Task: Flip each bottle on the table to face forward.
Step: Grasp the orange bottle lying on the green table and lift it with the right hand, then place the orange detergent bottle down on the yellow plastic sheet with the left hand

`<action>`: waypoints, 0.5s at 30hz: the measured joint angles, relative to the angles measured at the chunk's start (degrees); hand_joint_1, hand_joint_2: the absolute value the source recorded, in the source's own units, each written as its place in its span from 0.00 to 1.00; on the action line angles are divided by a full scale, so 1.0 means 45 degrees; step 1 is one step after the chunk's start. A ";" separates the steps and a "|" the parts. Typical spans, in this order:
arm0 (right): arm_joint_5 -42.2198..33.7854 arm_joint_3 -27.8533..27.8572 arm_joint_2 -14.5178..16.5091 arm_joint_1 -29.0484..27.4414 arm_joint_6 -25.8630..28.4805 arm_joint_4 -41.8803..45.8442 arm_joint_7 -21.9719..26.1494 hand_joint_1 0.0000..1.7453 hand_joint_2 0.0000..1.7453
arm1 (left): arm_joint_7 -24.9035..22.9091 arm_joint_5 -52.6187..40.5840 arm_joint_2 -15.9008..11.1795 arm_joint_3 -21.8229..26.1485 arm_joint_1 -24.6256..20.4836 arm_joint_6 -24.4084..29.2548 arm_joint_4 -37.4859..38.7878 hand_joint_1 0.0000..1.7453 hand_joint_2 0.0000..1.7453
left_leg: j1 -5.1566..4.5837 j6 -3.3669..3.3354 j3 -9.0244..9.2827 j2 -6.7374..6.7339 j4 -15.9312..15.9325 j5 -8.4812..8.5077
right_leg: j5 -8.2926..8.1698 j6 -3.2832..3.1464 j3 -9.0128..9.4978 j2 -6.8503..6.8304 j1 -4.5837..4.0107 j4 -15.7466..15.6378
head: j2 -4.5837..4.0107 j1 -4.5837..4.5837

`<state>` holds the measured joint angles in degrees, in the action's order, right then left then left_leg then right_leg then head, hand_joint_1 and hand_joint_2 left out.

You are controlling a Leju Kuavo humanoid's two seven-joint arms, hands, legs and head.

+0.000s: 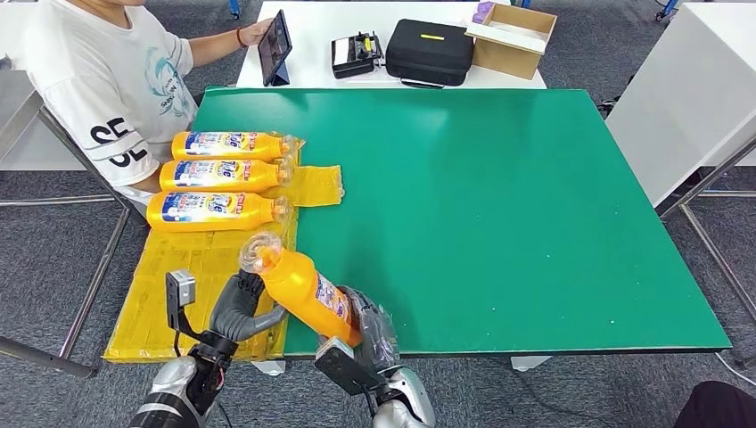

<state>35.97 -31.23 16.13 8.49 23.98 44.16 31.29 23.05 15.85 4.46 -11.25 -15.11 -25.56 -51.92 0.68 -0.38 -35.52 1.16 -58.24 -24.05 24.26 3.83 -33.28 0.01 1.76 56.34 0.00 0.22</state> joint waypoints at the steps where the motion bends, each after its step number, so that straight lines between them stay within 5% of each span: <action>1: 0.0013 -0.0044 0.0000 0.0020 -0.0001 -0.0028 -0.0041 1.00 1.00 | 0.0008 0.0048 -0.0019 -0.0019 0.0024 -0.0068 -0.0019 0.00 1.00 | 0.0000 0.0000 0.0000 0.0000 0.0000 0.0000 | 0.0000 0.0000 0.0000 0.0000 0.0000 0.0000 | 0.0000 0.0000; 15: -0.0117 -0.0628 0.0066 0.0208 -0.0153 -0.0344 -0.0076 1.00 1.00 | 0.0238 0.0753 -0.0199 -0.0961 0.0426 -0.1310 -0.1403 0.00 1.00 | 0.0000 0.0002 0.0003 0.0001 0.0000 0.0001 | -0.0002 -0.0002 0.0009 0.0000 -0.0001 0.0001 | 0.0000 0.0000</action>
<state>35.45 -34.06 16.43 9.43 23.29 42.61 30.94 24.12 19.24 3.57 -15.57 -13.19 -31.45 -58.23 0.68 -0.37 -35.51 1.17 -58.24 -24.04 24.25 3.82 -33.24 0.01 1.75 56.35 0.00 0.22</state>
